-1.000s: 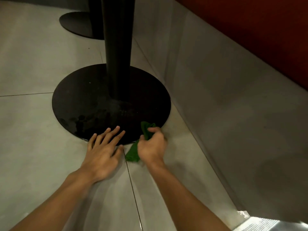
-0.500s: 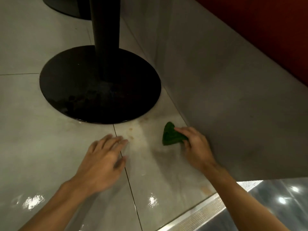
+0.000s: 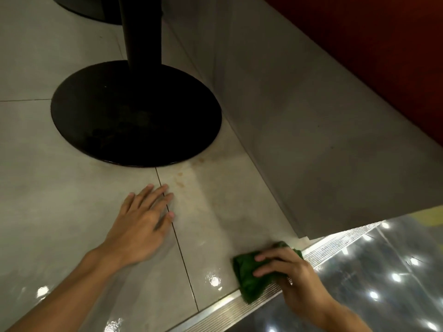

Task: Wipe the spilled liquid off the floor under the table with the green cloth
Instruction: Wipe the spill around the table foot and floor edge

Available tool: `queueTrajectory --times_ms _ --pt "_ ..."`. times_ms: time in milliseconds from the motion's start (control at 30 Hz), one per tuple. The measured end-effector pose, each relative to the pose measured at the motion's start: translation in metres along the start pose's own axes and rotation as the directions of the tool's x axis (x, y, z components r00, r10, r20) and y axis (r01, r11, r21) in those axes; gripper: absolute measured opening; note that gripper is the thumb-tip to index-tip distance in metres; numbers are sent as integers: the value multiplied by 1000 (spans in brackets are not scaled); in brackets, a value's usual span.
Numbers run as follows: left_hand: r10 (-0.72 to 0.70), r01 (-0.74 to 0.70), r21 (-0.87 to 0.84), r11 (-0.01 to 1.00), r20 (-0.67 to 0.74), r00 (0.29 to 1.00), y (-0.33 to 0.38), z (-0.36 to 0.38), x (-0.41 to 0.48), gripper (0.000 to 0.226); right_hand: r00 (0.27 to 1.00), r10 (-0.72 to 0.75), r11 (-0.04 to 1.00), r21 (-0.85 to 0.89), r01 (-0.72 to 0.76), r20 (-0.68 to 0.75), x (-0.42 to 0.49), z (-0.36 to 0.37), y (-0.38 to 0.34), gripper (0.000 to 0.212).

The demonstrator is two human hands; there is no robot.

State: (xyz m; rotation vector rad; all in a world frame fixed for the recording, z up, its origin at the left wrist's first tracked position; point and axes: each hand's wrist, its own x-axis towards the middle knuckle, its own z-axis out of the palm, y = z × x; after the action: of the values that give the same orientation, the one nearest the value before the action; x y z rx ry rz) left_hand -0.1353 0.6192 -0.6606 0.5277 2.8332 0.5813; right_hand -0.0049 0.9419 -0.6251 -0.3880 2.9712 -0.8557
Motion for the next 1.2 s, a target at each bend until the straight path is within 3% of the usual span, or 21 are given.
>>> queueTrajectory --times_ms 133,233,367,467,567,667,800,1200 --pt "32 -32 -37 999 -7 999 -3 -2 0 76 996 75 995 62 -78 58 -3 -12 -3 51" --pt "16 -23 -88 996 -81 997 -12 -12 1 72 970 235 925 296 -240 53 26 -22 -17 57" --pt "-53 48 -31 998 -173 983 -35 -26 17 74 913 367 860 438 -260 -179 106 -22 -30 39" --pt "-139 149 54 987 -164 977 -49 -36 40 72 831 424 886 355 -298 -360 177 -9 -30 31" --pt "-215 223 88 971 -93 972 -57 -39 54 62 749 525 851 268 -452 -403 233 3 -29 33" --pt "-216 222 75 972 -77 973 -60 -40 54 60 787 532 837 55 -544 -313 261 23 -29 41" --pt "-213 216 42 975 -74 974 -62 -42 52 59 847 474 848 -135 -513 -238 258 44 -41 51" --pt "-230 232 8 973 -87 969 -62 -37 55 70 955 265 953 -118 -281 -134 215 70 -72 40"
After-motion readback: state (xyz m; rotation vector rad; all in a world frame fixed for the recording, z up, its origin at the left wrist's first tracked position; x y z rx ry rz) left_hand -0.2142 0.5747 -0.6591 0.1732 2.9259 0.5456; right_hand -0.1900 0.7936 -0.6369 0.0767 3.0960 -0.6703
